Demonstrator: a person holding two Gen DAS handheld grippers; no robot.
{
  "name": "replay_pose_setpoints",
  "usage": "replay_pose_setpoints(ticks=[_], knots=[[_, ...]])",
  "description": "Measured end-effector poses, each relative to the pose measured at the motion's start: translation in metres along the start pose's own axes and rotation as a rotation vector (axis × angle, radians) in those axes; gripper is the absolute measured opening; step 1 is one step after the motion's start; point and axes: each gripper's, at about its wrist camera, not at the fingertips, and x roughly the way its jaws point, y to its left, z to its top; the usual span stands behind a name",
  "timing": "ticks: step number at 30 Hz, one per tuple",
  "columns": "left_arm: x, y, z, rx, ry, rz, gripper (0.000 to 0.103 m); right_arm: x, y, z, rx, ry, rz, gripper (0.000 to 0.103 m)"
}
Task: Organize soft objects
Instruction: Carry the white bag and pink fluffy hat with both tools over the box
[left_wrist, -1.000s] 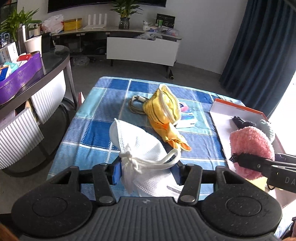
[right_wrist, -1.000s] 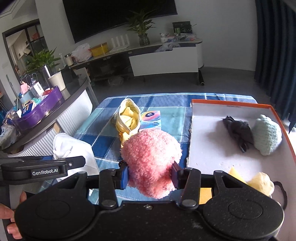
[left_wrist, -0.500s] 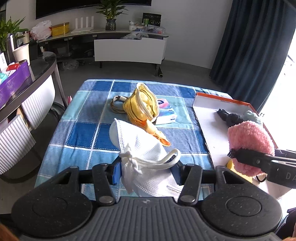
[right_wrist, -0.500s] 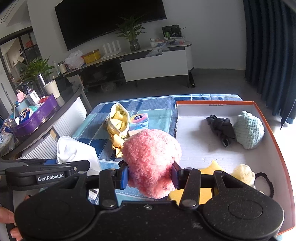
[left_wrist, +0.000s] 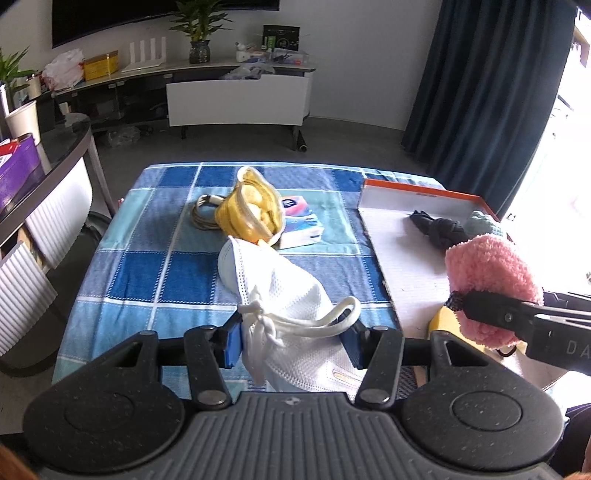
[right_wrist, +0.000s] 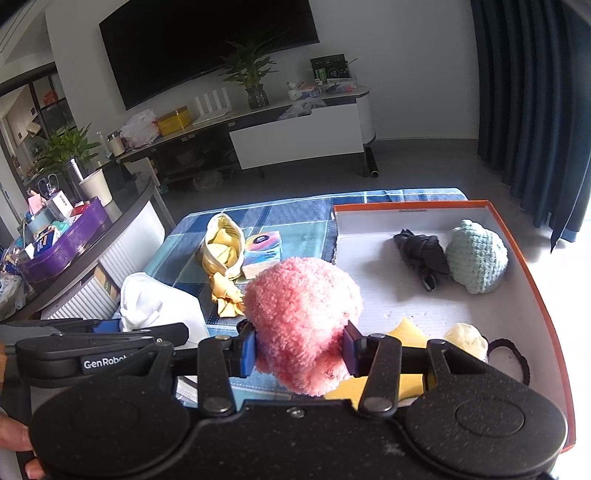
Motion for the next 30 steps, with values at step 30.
replay_pose_setpoints(ticks=[30], knots=[[0.009,-0.069,0.016,0.099,-0.015,-0.100,0.054,-0.027,-0.048,0.004,0.074,-0.062,-0.095,0.056]])
